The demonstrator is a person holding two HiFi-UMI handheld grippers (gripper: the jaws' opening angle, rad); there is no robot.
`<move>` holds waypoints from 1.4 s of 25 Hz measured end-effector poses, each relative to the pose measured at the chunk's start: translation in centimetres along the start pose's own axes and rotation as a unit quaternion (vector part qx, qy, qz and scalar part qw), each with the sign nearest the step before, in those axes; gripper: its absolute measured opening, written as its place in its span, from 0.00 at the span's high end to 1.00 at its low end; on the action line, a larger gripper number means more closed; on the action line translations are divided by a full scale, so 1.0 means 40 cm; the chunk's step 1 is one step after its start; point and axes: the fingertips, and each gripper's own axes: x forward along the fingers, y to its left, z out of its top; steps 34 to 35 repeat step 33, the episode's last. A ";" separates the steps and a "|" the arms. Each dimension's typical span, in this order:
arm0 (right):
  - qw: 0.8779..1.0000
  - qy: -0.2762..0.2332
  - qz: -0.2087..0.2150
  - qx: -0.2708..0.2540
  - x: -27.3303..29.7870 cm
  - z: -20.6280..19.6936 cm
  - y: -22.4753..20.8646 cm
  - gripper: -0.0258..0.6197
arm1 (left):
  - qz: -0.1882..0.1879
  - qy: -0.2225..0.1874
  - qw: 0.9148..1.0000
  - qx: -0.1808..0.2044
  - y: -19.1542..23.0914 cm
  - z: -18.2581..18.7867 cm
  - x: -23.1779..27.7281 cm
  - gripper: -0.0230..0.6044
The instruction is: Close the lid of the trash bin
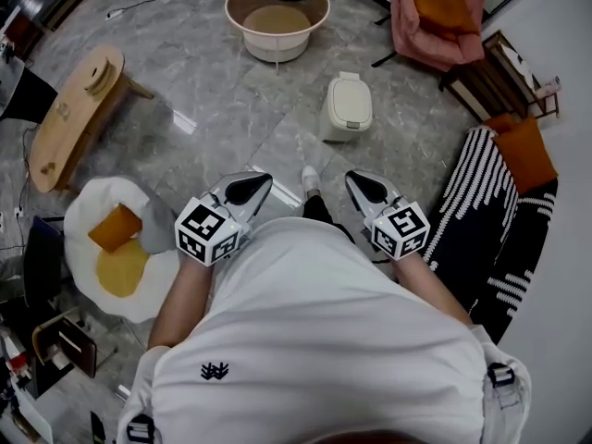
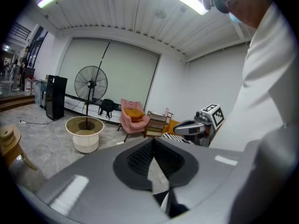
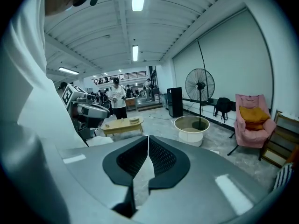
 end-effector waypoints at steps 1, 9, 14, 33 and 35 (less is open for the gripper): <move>1.000 0.000 0.000 0.001 0.001 -0.002 -0.001 0.95 | -0.001 0.000 1.000 0.000 0.001 0.000 0.002 0.87; 1.000 0.008 -0.007 0.000 -0.008 -0.014 -0.019 0.95 | -0.010 0.004 1.000 -0.002 0.003 0.002 0.031 0.87; 1.000 0.013 -0.008 0.001 -0.009 -0.024 -0.021 0.95 | -0.014 0.006 1.000 -0.005 0.000 -0.001 0.042 0.87; 1.000 0.024 0.007 -0.014 0.019 -0.025 -0.051 0.95 | 0.002 0.009 1.000 -0.011 0.011 -0.006 0.060 0.87; 1.000 0.024 0.007 -0.014 0.019 -0.025 -0.051 0.95 | 0.002 0.009 1.000 -0.011 0.011 -0.006 0.060 0.87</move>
